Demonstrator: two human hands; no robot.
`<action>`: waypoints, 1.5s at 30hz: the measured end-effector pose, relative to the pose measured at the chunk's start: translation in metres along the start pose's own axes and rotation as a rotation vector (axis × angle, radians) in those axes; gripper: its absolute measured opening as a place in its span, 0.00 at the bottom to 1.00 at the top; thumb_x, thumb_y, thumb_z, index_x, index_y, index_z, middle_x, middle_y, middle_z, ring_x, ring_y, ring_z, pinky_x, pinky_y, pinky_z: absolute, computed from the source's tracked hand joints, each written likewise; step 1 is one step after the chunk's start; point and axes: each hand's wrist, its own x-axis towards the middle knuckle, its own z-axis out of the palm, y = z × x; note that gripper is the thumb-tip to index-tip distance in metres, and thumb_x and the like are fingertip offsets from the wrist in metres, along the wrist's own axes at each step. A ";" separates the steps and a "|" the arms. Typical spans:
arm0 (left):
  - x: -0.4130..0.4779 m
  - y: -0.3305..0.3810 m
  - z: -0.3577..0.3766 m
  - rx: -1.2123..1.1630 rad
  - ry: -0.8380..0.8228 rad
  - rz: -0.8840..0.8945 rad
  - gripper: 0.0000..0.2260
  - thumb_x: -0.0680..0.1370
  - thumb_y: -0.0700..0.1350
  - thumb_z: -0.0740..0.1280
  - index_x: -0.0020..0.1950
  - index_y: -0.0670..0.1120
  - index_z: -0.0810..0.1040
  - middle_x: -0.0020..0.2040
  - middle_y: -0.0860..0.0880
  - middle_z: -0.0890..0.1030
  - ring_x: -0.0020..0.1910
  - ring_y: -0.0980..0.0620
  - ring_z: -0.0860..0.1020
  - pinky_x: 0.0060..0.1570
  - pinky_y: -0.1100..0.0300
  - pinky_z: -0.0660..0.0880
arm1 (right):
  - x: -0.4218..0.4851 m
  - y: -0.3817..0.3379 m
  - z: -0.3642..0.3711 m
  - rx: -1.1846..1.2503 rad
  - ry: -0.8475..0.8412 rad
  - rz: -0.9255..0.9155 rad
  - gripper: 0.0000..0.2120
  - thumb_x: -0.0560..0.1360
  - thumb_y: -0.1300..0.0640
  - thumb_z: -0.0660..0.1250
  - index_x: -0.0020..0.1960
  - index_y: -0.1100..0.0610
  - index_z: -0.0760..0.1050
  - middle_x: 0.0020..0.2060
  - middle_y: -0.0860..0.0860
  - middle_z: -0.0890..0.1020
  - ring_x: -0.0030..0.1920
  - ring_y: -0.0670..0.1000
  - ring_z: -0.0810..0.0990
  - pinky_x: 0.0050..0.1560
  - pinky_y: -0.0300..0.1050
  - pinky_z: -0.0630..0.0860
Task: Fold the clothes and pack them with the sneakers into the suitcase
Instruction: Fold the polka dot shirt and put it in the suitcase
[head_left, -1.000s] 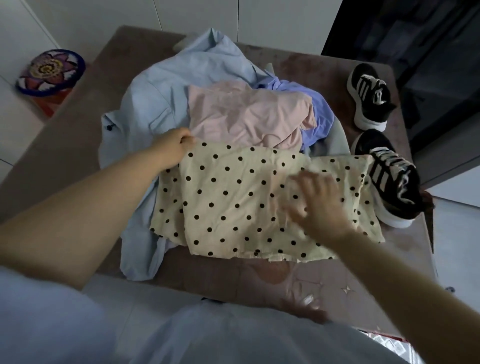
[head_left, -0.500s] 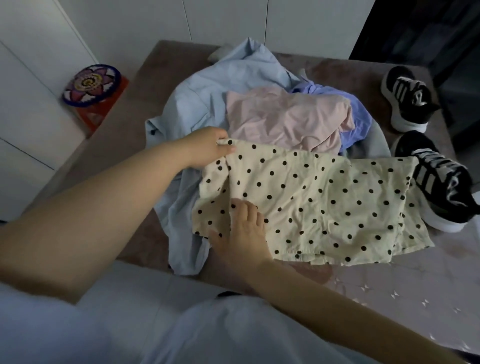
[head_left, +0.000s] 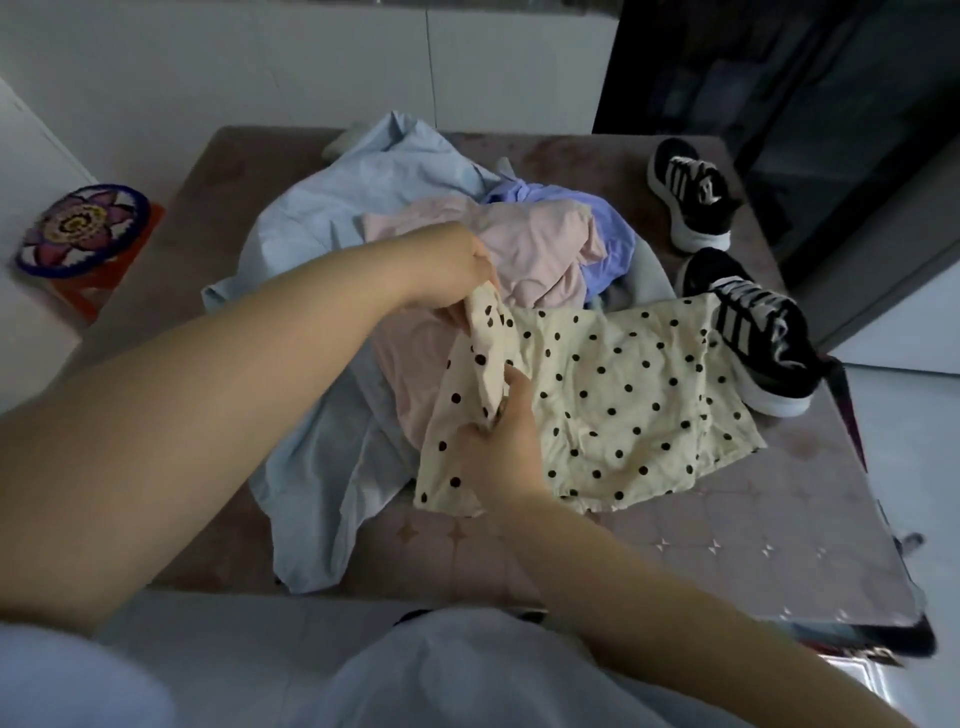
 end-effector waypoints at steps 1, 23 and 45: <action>0.004 0.009 0.001 0.025 -0.046 0.001 0.11 0.80 0.41 0.56 0.43 0.41 0.76 0.38 0.42 0.80 0.39 0.45 0.81 0.31 0.66 0.76 | 0.001 0.002 -0.016 0.004 0.013 -0.004 0.27 0.74 0.67 0.59 0.69 0.48 0.59 0.43 0.52 0.77 0.41 0.52 0.78 0.40 0.43 0.76; 0.192 0.095 0.178 0.227 0.034 0.244 0.15 0.78 0.49 0.63 0.35 0.47 0.63 0.33 0.50 0.67 0.35 0.49 0.69 0.34 0.59 0.63 | 0.060 0.095 -0.256 -0.240 0.422 0.203 0.09 0.77 0.53 0.61 0.41 0.57 0.69 0.30 0.47 0.72 0.31 0.49 0.70 0.30 0.42 0.67; 0.107 -0.040 0.196 0.818 0.321 0.182 0.27 0.78 0.58 0.47 0.74 0.47 0.60 0.73 0.48 0.65 0.73 0.52 0.56 0.70 0.47 0.45 | 0.147 0.091 -0.249 -1.237 -0.192 -0.266 0.41 0.73 0.31 0.44 0.76 0.55 0.39 0.76 0.53 0.42 0.76 0.50 0.41 0.72 0.46 0.32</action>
